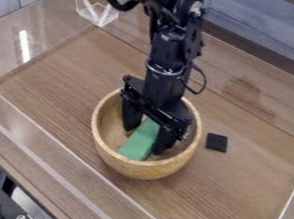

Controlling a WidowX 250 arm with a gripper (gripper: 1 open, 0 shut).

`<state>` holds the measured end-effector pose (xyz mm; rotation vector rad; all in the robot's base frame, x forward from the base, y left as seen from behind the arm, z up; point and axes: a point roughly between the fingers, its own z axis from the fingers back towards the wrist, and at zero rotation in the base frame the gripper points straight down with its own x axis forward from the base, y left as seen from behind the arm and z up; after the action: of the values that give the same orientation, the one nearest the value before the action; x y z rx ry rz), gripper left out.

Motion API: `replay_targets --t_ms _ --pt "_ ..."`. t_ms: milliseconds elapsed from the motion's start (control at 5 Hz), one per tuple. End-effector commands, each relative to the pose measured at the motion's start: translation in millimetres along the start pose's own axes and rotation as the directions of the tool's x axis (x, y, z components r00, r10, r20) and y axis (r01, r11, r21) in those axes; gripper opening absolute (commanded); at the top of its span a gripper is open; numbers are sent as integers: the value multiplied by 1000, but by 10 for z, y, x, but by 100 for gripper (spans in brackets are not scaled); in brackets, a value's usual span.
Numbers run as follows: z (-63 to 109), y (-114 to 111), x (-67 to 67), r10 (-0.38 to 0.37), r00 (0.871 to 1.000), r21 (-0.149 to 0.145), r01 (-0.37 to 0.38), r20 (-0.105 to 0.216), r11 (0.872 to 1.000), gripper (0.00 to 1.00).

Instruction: Move green stick from inside the wooden bowl to the table next to it

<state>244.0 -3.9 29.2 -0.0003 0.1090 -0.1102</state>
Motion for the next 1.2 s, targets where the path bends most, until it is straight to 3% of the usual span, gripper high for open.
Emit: replay_targets --t_ms 0,200,400,800,1000 --pt "142 19 44 8 998 8 -9 70 1000 0" --pt "123 15 29 8 998 6 -8 63 1000 0" --pt "282 22 42 17 996 -12 -16 93 1000 0" --pt "859 171 132 80 974 -59 -69 213 996 0" --pt "1015 494 168 134 957 -53 -125 256 991 0"
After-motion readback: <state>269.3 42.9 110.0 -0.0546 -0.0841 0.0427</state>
